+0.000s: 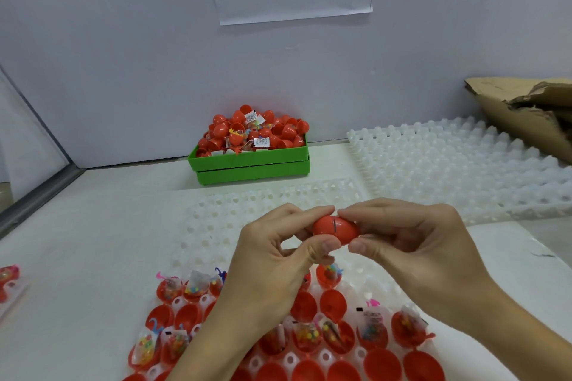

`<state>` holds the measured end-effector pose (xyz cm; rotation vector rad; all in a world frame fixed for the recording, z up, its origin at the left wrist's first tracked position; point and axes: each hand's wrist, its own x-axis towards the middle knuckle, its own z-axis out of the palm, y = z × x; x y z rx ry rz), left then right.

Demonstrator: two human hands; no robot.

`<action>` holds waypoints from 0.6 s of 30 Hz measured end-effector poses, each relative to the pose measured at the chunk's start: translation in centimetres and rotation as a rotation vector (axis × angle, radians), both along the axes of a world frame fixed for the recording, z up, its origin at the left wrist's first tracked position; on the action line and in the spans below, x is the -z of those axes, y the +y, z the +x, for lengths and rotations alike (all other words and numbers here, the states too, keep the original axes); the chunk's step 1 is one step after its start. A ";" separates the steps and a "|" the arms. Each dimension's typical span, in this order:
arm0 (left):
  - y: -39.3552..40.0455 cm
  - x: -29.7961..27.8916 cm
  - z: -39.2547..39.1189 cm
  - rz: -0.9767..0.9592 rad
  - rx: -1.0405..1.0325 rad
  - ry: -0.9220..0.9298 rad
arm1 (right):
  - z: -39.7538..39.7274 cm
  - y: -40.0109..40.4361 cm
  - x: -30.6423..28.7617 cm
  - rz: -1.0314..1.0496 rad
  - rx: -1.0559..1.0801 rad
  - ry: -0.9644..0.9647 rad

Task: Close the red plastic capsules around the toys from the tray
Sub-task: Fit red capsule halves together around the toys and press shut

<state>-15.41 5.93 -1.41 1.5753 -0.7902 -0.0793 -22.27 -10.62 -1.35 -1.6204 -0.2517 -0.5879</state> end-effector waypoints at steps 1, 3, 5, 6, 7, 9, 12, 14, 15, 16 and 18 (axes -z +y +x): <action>0.0 -0.1 0.0 0.005 0.001 -0.005 | 0.1 0.0 0.2 -0.019 0.019 -0.004; 0.1 -0.2 -0.2 0.035 0.025 -0.021 | 0.2 0.0 0.4 -0.042 0.073 -0.011; 0.0 -0.3 -0.3 0.058 0.040 -0.039 | 0.3 -0.1 0.5 -0.058 0.109 -0.022; -0.1 -0.3 -0.3 0.053 0.027 -0.038 | 0.3 -0.1 0.5 -0.064 0.117 -0.030; -0.1 -0.3 -0.3 0.032 0.007 -0.019 | 0.3 -0.1 0.5 -0.059 0.123 -0.039; -0.2 -0.3 -0.3 -0.026 -0.036 0.024 | 0.3 0.0 0.4 -0.008 0.123 -0.050; -0.1 -0.1 -0.2 -0.054 -0.072 0.024 | 0.3 0.1 0.3 -0.046 0.174 -0.084; -0.1 0.0 -0.3 -0.043 -0.084 0.015 | 0.3 0.0 0.4 -0.071 0.200 -0.096; -0.1 0.1 -0.3 -0.029 -0.088 0.005 | 0.3 -0.1 0.5 -0.073 0.202 -0.096; -0.1 0.1 -0.4 -0.015 -0.092 -0.006 | 0.4 -0.1 0.6 -0.080 0.209 -0.093; -0.1 0.1 -0.4 0.002 -0.102 -0.025 | 0.4 0.0 0.8 -0.099 0.225 -0.090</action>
